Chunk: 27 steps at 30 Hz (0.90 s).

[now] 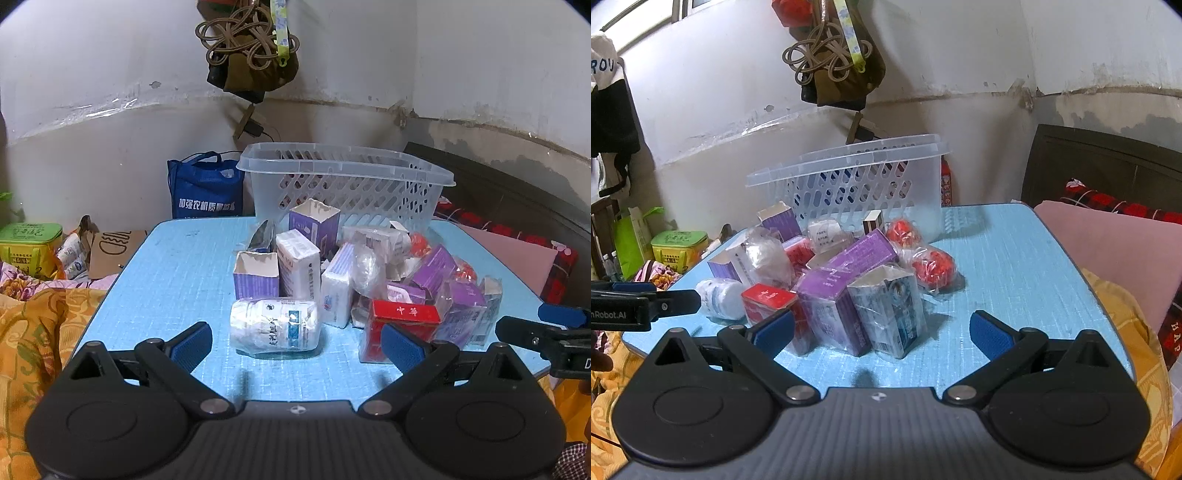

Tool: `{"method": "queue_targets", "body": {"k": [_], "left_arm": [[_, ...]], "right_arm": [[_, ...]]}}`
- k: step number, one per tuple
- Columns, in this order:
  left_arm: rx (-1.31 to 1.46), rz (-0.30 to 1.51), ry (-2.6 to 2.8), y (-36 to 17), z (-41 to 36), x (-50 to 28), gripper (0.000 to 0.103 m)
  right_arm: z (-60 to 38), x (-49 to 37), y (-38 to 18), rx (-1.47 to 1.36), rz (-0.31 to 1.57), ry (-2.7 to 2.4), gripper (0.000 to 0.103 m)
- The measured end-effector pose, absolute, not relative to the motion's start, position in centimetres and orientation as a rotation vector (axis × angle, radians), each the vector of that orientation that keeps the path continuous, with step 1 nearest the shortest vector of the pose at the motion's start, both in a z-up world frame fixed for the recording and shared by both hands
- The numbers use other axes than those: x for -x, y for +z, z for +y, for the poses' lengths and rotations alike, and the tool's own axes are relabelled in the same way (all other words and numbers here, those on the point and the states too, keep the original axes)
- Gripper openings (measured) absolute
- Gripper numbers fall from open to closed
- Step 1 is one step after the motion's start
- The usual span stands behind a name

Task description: Organize objects

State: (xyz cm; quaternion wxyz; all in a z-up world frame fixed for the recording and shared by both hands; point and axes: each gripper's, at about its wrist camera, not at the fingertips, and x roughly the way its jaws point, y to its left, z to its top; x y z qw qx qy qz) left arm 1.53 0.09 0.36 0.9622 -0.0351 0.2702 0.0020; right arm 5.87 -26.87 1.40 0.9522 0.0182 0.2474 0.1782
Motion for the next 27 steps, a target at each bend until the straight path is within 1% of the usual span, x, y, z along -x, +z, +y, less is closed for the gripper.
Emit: {"method": "queue_targets", "body": {"k": [27], "left_arm": [[0.085, 0.54, 0.012, 0.19, 0.48, -1.46, 0.1]], "right_arm": [[-27.02, -5.99, 1.27, -0.049, 0.518, 0.371, 0.103]]}}
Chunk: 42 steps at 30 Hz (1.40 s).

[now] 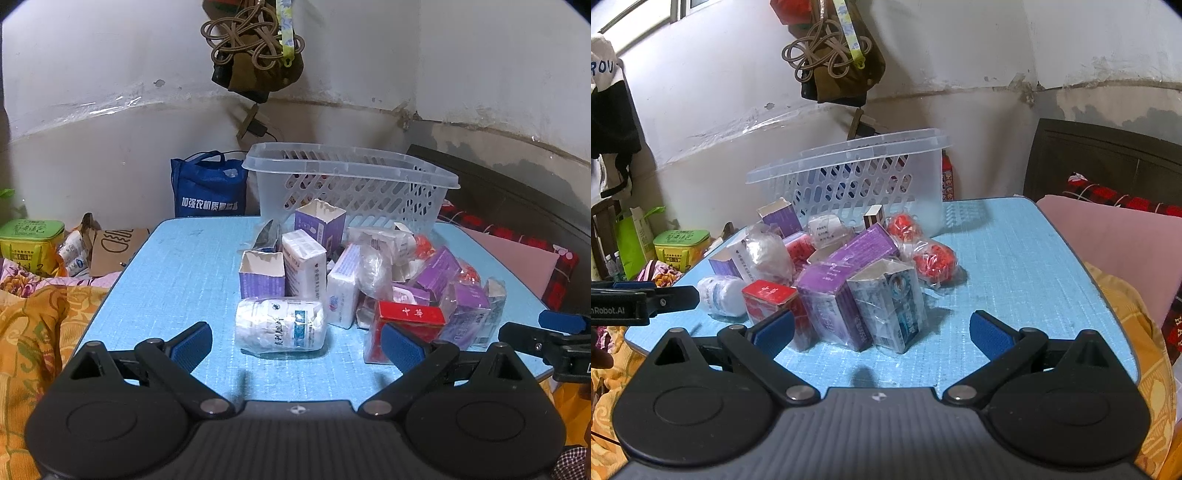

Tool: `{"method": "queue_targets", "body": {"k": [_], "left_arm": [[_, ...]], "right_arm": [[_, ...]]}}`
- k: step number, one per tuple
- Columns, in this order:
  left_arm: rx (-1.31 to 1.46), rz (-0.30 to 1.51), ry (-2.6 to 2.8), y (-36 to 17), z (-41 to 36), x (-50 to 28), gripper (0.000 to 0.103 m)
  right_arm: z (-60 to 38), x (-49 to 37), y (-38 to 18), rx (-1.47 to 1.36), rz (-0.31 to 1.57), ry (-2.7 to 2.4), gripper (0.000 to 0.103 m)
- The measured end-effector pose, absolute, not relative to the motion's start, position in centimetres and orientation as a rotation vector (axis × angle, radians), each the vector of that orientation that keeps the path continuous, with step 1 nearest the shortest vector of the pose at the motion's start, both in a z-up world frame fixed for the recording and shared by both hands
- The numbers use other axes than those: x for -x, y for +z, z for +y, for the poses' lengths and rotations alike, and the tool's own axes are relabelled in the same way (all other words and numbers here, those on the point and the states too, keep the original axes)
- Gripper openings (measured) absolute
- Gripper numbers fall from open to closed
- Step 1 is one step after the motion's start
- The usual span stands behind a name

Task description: Organize objects

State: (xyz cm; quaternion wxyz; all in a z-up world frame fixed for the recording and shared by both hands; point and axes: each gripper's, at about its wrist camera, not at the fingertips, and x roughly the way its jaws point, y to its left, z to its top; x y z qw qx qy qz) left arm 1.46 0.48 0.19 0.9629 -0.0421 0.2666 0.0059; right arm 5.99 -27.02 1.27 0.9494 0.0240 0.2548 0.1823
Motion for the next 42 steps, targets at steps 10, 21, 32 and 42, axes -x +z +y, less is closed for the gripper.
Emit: {"method": "queue_targets", "body": {"k": [10, 21, 32, 42], "left_arm": [[0.088, 0.526, 0.011, 0.39, 0.54, -1.17, 0.1], [0.093, 0.522, 0.012, 0.37, 0.69, -1.27, 0.1], [0.103, 0.511, 0.008, 0.46, 0.8, -1.21, 0.1], [0.114, 0.5, 0.004, 0.51, 1.07, -1.16, 0.1]], "right_arm": [[-27.01, -5.82, 1.32, -0.048, 0.519, 0.377, 0.103], [-26.9, -6.12, 1.17, -0.044, 0.528, 0.377, 0.103], [-26.71, -6.22, 1.12, -0.041, 0.531, 0.38, 0.103], [-26.39, -6.35, 1.07, -0.033, 0.535, 0.376, 0.103]]}}
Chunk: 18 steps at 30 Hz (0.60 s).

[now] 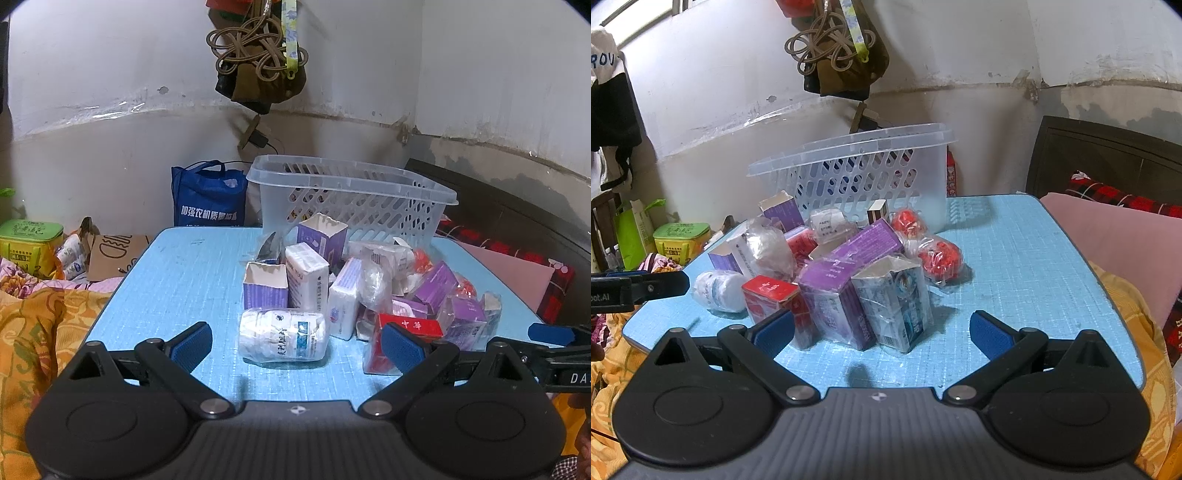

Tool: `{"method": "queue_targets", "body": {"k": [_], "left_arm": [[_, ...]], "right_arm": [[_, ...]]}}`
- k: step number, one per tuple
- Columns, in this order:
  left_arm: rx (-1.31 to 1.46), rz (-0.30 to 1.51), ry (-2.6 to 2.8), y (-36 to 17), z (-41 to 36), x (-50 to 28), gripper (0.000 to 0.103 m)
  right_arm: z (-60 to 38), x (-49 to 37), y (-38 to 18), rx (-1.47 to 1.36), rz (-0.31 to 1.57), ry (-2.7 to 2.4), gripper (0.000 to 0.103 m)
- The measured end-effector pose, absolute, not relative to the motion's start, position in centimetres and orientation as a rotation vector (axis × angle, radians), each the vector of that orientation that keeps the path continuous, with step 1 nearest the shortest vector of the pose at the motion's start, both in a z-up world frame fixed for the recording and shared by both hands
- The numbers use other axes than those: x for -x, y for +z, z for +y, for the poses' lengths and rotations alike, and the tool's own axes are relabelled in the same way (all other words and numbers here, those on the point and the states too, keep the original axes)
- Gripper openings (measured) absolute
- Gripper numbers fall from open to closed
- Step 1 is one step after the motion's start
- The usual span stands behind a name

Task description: Organize objects

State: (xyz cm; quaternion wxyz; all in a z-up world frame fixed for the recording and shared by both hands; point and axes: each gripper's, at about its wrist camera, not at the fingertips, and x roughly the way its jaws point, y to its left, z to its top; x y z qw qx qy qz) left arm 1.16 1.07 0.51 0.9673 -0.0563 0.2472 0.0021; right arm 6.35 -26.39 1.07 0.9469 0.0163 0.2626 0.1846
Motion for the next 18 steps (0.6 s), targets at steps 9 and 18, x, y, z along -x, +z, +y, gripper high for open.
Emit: {"method": "queue_targets", "body": {"k": [9, 18], "left_arm": [[0.111, 0.488, 0.005, 0.59, 1.0, -0.8, 0.1], [0.119, 0.482, 0.002, 0.16, 1.18, -0.63, 0.1]], "right_arm": [[-26.61, -6.2, 1.05, -0.038, 0.535, 0.374, 0.103], [-26.76, -6.24, 0.92, -0.04, 0.535, 0.37, 0.103]]}}
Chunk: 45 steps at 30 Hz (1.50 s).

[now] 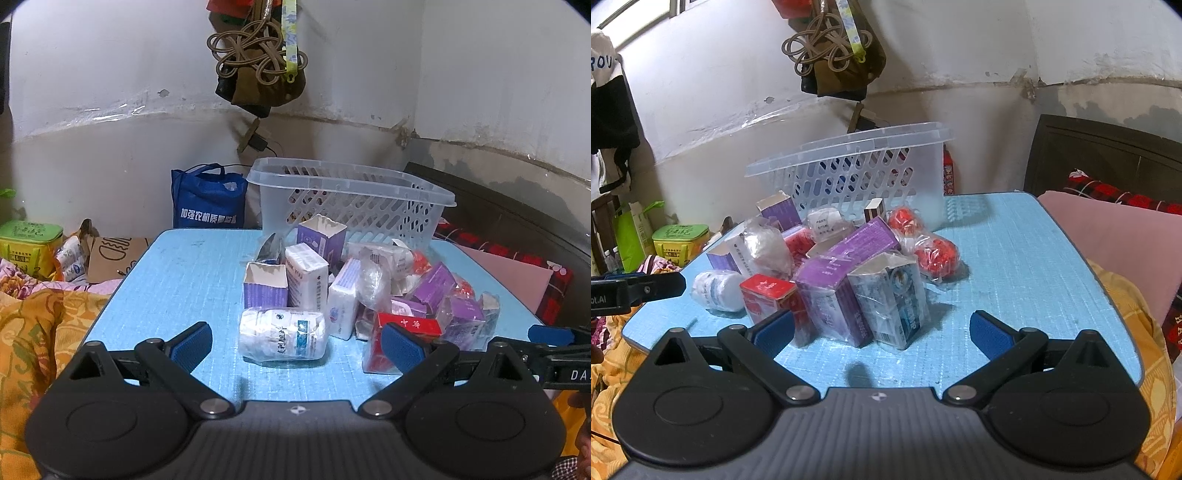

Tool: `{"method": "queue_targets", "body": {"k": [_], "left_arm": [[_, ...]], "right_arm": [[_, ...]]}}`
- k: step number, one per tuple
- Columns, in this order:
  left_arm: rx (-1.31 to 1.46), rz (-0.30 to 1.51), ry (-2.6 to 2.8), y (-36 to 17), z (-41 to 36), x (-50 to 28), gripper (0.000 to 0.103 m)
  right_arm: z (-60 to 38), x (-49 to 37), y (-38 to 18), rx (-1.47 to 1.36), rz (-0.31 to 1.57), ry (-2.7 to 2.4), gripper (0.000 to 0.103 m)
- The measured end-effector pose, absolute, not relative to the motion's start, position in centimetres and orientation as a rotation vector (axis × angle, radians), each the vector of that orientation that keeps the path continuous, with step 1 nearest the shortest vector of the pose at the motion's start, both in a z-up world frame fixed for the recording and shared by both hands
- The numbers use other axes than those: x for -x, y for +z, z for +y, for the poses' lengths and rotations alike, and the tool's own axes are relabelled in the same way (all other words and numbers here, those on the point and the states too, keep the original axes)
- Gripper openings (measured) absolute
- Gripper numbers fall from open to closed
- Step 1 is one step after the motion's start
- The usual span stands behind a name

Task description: Organize objects

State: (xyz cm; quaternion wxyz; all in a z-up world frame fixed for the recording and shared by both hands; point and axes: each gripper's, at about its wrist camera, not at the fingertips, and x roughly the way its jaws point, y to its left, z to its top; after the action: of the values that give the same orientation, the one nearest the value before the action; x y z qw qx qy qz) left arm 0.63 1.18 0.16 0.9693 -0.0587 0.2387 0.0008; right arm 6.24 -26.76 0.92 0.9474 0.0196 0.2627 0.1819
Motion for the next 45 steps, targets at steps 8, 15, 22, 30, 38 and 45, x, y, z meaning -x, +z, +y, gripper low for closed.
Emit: {"method": "queue_targets", "body": {"k": [8, 15, 22, 30, 38, 45], "left_arm": [[0.128, 0.435, 0.014, -1.2, 2.2, -0.3, 0.097], [0.14, 0.448, -0.014, -2.7, 2.5, -1.6, 0.096], [0.153, 0.469, -0.013, -3.8, 3.1, -2.8, 0.096], [0.128, 0.472, -0.026, -4.2, 2.5, -4.3, 0.096], [0.111, 0.482, -0.032, -4.9, 2.1, -5.3, 0.075], [0.13, 0.425, -0.019, -4.2, 3.0, -3.7, 0.074]], "right_arm": [[-27.5, -5.7, 0.8, -0.058, 0.474, 0.38, 0.103], [-27.9, -6.1, 0.3, -0.099, 0.455, 0.408, 0.091], [-27.9, -7.0, -0.7, -0.051, 0.484, 0.393, 0.068], [-27.4, -8.7, -1.9, -0.029, 0.506, 0.409, 0.063], [-27.8, -8.8, -2.0, -0.037, 0.503, 0.435, 0.049], [-28.9, -7.7, -0.8, -0.05, 0.47, 0.408, 0.049]]}}
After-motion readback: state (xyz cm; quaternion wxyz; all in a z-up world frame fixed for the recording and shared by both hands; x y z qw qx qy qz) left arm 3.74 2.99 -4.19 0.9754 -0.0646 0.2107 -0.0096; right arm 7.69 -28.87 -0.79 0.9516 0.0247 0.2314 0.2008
